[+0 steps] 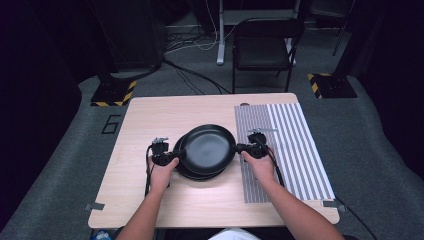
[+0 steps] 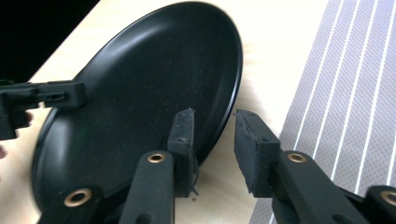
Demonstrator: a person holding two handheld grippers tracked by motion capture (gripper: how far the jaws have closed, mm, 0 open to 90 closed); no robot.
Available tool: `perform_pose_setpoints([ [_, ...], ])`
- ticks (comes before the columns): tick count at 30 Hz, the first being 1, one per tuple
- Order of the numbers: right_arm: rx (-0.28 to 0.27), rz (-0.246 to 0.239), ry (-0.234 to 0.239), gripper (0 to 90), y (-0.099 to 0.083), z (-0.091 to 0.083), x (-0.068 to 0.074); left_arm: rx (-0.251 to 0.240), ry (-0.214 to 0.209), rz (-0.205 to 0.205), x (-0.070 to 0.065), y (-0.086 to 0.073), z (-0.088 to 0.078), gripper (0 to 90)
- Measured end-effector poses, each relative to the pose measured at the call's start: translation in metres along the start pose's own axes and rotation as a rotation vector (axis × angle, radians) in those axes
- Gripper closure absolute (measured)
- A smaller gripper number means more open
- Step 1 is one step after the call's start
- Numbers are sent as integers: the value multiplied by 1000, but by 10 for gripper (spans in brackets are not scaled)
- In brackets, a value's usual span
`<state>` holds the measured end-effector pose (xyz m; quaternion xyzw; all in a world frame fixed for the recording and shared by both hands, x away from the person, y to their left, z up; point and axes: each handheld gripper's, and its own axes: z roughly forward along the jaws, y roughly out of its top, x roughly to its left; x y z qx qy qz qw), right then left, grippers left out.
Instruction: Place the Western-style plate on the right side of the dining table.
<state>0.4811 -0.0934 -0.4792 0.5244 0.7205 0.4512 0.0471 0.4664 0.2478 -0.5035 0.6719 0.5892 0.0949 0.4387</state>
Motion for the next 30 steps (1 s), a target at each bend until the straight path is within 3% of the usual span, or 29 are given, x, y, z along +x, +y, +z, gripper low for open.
perform_pose_setpoints([
  [4,7,18,12,653,-11,-4,4,-3,-3,-4,0,-1,0,677],
  [9,26,-15,0,623,-20,-7,16,-8,-4,-6,1,-1,0,678],
  [12,24,-6,1,608,-24,-9,21,-9,-13,-7,2,-1,0,678],
  [15,21,12,22,607,-27,-9,20,-17,-23,-13,3,-2,1,681],
  [25,56,58,55,605,-27,-7,19,-27,1,-14,-1,-3,2,675],
  [30,83,49,63,614,-22,-6,16,-25,-14,-29,0,-3,2,679],
])
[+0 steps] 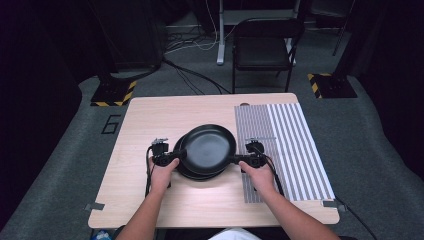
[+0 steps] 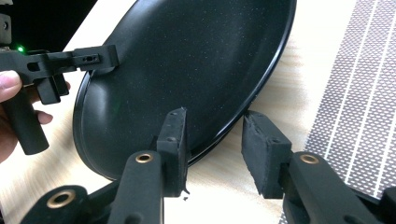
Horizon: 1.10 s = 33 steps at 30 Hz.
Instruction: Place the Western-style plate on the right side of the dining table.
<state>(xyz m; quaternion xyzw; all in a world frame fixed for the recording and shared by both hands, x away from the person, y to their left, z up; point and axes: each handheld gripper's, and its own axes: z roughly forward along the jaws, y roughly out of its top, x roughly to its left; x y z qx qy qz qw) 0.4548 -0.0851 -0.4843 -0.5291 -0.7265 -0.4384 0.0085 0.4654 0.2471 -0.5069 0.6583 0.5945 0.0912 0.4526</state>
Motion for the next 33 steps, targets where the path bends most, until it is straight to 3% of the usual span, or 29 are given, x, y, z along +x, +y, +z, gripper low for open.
perform_pose_setpoints([
  [10,-8,-35,-60,662,18,5,-4,-22,-9,-25,1,-3,0,679],
  [14,-14,-21,-83,688,26,9,-7,-23,-8,-34,1,-3,0,678],
  [17,-33,-37,-100,704,32,14,-9,-25,-3,-48,0,-3,0,678],
  [19,-38,-19,-113,716,36,17,-9,-29,1,-52,-1,-4,0,676],
  [25,-55,-5,-114,725,39,22,-12,-35,2,-53,0,-4,0,675],
  [33,-73,1,-80,697,36,19,-16,-45,5,-48,-1,-6,1,674],
])
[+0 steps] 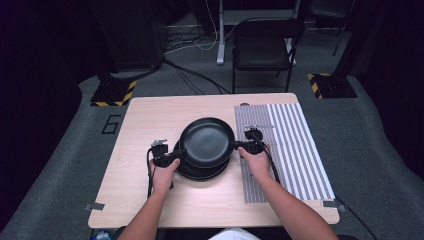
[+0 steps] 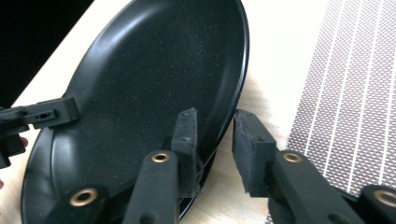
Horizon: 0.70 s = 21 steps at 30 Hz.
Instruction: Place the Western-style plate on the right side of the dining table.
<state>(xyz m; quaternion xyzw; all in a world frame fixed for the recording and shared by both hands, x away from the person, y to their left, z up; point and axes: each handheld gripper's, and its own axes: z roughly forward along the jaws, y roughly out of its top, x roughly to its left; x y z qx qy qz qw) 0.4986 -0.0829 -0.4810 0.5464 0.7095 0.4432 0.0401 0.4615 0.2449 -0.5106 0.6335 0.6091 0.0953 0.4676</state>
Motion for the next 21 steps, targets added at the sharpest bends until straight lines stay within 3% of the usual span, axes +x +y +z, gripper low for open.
perform_pose_setpoints([
  [6,-16,21,24,638,-7,-6,3,0,-1,3,0,0,0,673],
  [17,14,30,41,636,-27,-6,14,-9,-3,3,1,-1,0,673],
  [21,18,65,61,629,-33,-3,17,-8,-4,-2,1,-2,0,673],
])
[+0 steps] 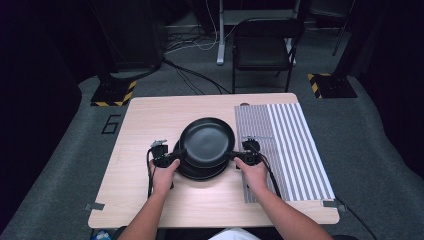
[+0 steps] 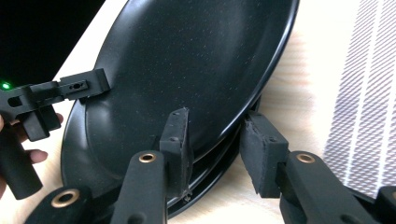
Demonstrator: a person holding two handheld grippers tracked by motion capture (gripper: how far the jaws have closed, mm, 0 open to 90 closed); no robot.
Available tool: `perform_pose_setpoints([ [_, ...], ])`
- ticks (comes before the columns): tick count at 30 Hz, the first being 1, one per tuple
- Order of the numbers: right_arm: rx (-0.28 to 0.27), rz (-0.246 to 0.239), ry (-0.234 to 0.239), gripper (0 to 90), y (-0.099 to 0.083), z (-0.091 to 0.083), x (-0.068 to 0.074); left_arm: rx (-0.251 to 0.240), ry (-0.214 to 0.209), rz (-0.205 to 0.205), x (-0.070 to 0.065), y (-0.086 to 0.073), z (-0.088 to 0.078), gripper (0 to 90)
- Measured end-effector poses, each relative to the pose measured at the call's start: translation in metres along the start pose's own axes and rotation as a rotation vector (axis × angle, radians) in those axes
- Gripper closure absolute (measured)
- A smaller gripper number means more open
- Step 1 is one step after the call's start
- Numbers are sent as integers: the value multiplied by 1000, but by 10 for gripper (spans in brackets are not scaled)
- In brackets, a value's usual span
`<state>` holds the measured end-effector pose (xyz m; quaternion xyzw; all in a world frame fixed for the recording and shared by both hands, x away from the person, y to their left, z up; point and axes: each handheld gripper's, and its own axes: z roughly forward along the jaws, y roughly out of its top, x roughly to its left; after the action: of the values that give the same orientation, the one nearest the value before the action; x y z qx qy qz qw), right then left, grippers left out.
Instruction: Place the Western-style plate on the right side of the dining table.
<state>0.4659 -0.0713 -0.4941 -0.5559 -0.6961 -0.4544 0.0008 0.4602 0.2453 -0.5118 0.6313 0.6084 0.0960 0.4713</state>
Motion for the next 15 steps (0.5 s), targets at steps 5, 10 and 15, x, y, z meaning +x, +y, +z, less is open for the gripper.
perform_pose_setpoints([
  [5,8,-9,-23,632,0,3,3,23,-3,-25,-2,0,-1,675],
  [10,12,-3,-33,645,2,4,2,35,-4,-40,-5,0,0,675],
  [15,11,-2,-23,652,4,5,0,40,11,-31,-7,0,-1,670],
])
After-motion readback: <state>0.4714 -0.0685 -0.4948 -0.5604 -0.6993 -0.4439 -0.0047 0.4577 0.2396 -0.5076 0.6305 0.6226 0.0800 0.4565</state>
